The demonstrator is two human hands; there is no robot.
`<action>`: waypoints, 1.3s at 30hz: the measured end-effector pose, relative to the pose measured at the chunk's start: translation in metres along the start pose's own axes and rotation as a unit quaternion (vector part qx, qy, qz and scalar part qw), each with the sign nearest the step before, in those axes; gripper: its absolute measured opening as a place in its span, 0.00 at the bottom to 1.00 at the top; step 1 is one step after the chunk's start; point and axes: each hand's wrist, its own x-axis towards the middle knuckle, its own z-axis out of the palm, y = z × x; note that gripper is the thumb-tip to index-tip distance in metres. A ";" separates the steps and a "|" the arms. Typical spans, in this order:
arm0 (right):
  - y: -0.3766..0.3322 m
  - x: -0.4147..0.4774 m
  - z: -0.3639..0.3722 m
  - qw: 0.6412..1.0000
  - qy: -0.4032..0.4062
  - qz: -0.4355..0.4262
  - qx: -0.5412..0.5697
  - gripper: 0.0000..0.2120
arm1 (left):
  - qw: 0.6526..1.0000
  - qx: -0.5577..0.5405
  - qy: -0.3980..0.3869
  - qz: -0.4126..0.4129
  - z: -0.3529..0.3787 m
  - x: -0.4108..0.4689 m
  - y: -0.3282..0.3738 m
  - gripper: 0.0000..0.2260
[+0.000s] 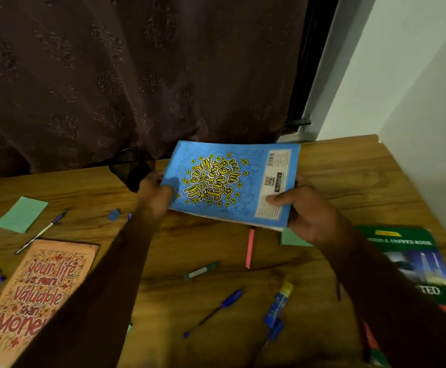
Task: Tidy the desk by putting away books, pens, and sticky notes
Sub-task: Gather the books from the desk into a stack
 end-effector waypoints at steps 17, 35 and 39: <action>0.056 -0.210 -0.165 0.967 0.044 -0.088 0.234 0.30 | 0.906 -0.292 -0.267 -0.149 0.209 -0.241 0.057 0.14; 0.084 -0.273 -0.262 0.955 0.139 0.060 -0.256 0.07 | 0.954 0.149 -0.259 0.028 0.277 -0.304 0.013 0.12; 0.085 -0.248 -0.285 0.804 0.281 -0.070 -0.520 0.21 | 0.933 0.176 -0.284 0.132 0.261 -0.321 0.003 0.22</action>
